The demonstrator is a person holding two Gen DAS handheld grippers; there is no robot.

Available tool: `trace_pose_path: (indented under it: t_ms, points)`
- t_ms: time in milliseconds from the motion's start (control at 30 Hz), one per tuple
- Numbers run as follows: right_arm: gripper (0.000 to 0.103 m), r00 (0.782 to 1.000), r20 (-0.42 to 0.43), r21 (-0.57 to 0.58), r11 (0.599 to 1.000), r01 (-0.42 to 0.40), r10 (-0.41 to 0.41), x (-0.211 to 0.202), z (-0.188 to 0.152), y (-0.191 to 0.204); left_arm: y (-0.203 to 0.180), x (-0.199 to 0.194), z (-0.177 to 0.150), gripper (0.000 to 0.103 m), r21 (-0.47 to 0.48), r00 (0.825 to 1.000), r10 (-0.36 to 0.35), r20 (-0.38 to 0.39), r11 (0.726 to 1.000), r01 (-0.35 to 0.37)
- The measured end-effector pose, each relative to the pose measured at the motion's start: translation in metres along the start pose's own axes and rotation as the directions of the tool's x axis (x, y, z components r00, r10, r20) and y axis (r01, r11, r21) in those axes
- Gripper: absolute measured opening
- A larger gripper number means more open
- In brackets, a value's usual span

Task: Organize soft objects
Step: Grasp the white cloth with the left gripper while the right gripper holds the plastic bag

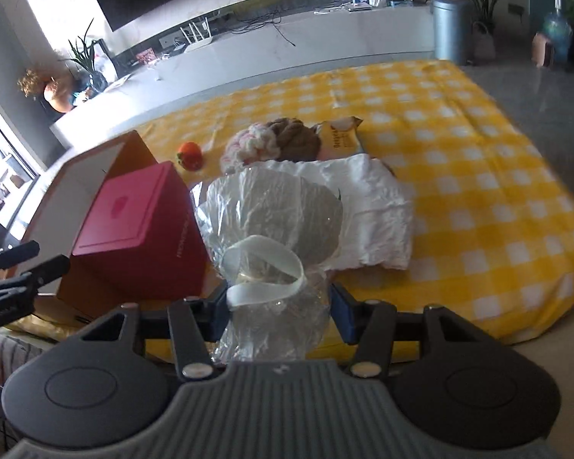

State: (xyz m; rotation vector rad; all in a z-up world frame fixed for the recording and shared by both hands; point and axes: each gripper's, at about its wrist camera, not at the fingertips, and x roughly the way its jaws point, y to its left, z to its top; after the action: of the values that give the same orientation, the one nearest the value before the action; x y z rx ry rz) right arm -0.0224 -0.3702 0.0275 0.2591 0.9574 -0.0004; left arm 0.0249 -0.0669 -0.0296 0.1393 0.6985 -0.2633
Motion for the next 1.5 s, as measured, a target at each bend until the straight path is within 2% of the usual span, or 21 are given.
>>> trace_pose_path:
  t_ms: [133, 233, 300, 433, 533, 600, 667, 800, 967, 1100, 1267, 1333, 1500]
  points:
    - [0.054, 0.999, 0.009, 0.002, 0.999, 0.039, -0.039, 0.002, -0.005, -0.012, -0.014, 0.013, 0.011, 0.088, -0.056, 0.991, -0.106, -0.077, 0.993, 0.102]
    - [0.054, 0.997, 0.033, 0.021, 0.997, 0.069, -0.070, 0.007, -0.006, -0.014, -0.036, 0.029, 0.017, 0.089, -0.028, 0.979, -0.171, -0.114, 0.985, 0.169]
    - [0.054, 0.994, 0.062, 0.039, 0.995, 0.087, -0.089, 0.007, -0.008, -0.016, -0.054, 0.041, 0.017, 0.088, 0.010, 0.974, -0.175, -0.141, 0.984, 0.178]
    - [0.054, 0.968, 0.186, 0.065, 0.985, 0.157, -0.167, -0.005, -0.015, -0.012, -0.079, 0.055, 0.012, 0.088, 0.064, 0.979, -0.157, -0.134, 0.984, 0.166]
    - [0.054, 0.951, 0.244, 0.078, 0.982, 0.173, -0.187, -0.008, -0.019, -0.013, -0.084, 0.063, 0.021, 0.088, 0.055, 0.957, -0.245, -0.154, 0.965, 0.256]
    - [0.054, 0.944, 0.259, 0.133, 0.975, 0.177, -0.206, -0.007, -0.022, -0.020, -0.088, 0.068, 0.030, 0.089, 0.082, 0.954, -0.260, -0.151, 0.958, 0.275]
    - [0.054, 0.944, 0.249, 0.179, 0.968, 0.174, -0.216, -0.002, -0.024, -0.028, -0.093, 0.074, 0.036, 0.090, 0.090, 0.953, -0.261, -0.153, 0.957, 0.277]
    - [0.054, 0.947, 0.232, 0.213, 0.962, 0.173, -0.222, 0.008, -0.030, -0.036, -0.102, 0.095, 0.039, 0.090, 0.053, 0.948, -0.240, -0.211, 0.965, 0.256]
    - [0.054, 0.919, 0.284, 0.310, 0.933, 0.182, -0.274, -0.001, -0.041, -0.043, -0.103, 0.114, 0.050, 0.090, -0.007, 0.950, -0.253, -0.183, 0.967, 0.256]
    - [0.054, 0.915, 0.284, 0.340, 0.923, 0.181, -0.285, -0.001, -0.045, -0.047, -0.105, 0.134, 0.062, 0.091, 0.021, 0.931, -0.266, -0.250, 0.960, 0.280]
    - [0.054, 0.907, 0.296, 0.333, 0.923, 0.194, -0.298, 0.000, -0.046, -0.043, -0.104, 0.159, 0.072, 0.093, 0.006, 0.924, -0.221, -0.313, 0.972, 0.234]
    - [0.054, 0.907, 0.297, 0.335, 0.922, 0.193, -0.298, 0.001, -0.046, -0.043, -0.105, 0.166, 0.076, 0.095, 0.020, 0.927, -0.201, -0.318, 0.976, 0.218]
    - [0.054, 0.910, 0.298, 0.387, 0.908, 0.162, -0.289, -0.002, -0.035, -0.060, -0.104, 0.172, 0.080, 0.095, 0.027, 0.910, -0.231, -0.343, 0.966, 0.256]
